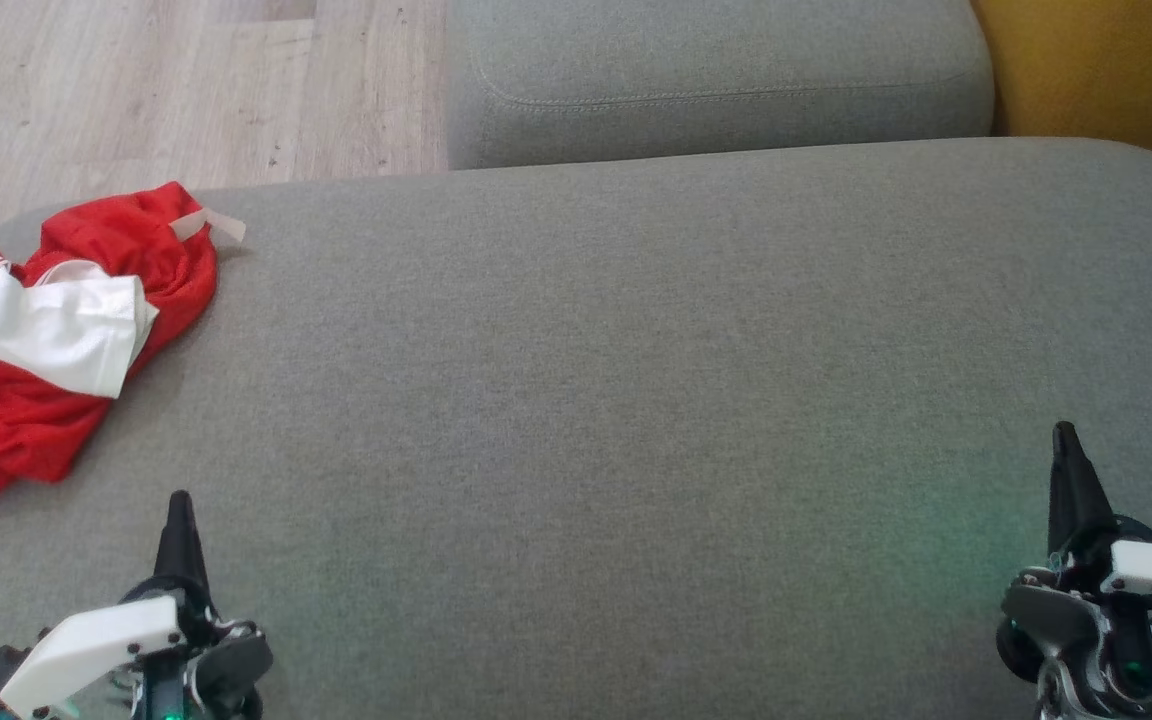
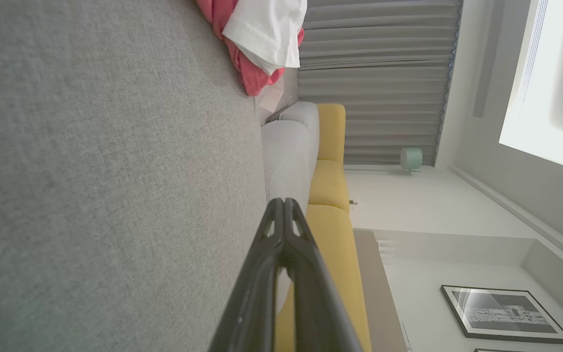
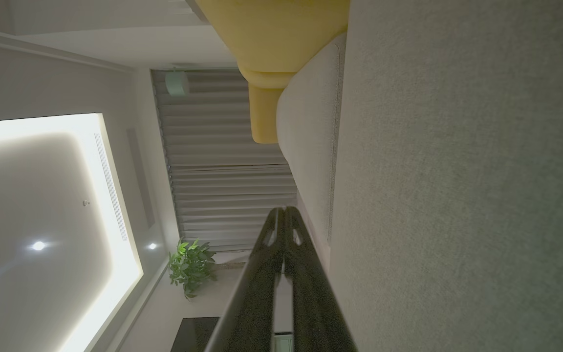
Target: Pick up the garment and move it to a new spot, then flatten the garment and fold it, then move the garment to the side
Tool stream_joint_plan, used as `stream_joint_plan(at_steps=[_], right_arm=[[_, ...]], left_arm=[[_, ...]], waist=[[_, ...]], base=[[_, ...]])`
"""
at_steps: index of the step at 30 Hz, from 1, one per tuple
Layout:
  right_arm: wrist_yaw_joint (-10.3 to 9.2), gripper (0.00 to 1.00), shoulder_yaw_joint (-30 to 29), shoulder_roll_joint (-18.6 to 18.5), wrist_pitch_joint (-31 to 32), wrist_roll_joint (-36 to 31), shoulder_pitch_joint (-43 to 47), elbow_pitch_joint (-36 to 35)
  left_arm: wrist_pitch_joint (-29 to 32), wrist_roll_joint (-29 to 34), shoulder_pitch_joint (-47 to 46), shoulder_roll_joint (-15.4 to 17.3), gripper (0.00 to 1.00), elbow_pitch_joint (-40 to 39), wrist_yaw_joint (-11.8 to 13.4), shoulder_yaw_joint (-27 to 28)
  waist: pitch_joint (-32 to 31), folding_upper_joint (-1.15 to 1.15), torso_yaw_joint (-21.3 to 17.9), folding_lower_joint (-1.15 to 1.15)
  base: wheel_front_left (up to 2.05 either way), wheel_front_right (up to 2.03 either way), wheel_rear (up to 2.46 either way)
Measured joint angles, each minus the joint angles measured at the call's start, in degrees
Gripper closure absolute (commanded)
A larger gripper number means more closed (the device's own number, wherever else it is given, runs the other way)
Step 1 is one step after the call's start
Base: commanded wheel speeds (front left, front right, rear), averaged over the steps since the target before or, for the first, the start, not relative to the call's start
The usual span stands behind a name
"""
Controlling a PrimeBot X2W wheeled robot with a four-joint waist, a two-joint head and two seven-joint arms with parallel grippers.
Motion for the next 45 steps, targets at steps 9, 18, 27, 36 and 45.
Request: stream_joint_plan(at_steps=[9,18,27,36,45], right_arm=[[0.00,1.00,0.00,0.00,0.00,0.00,0.00,0.00],[0.00,1.00,0.00,0.00,0.00,0.00,0.00,0.00],[0.00,1.00,0.00,0.00,0.00,0.00,0.00,0.00],[0.00,1.00,0.00,0.00,0.00,0.00,0.00,0.00],[0.00,1.00,0.00,0.00,0.00,0.00,0.00,0.00]], left_arm=[[0.00,0.00,0.00,0.00,1.00,0.00,0.00,0.00],[0.00,0.00,0.00,0.00,1.00,0.00,-0.01,0.00],[0.00,0.00,0.00,0.00,1.00,0.00,0.00,0.00],[0.00,0.00,0.00,0.00,1.00,0.00,-0.01,0.00],[0.00,0.00,0.00,0.00,1.00,0.00,-0.01,0.00]], waist=[[0.00,0.00,0.00,0.00],[0.00,0.00,0.00,0.00],[0.00,0.00,0.00,0.00],[0.00,0.00,0.00,0.00],[0.00,0.00,0.00,0.00]], base=[[0.00,0.00,0.00],[0.00,0.00,0.00],[0.00,0.00,0.00],[0.00,0.00,0.00],[0.00,0.00,0.00]])
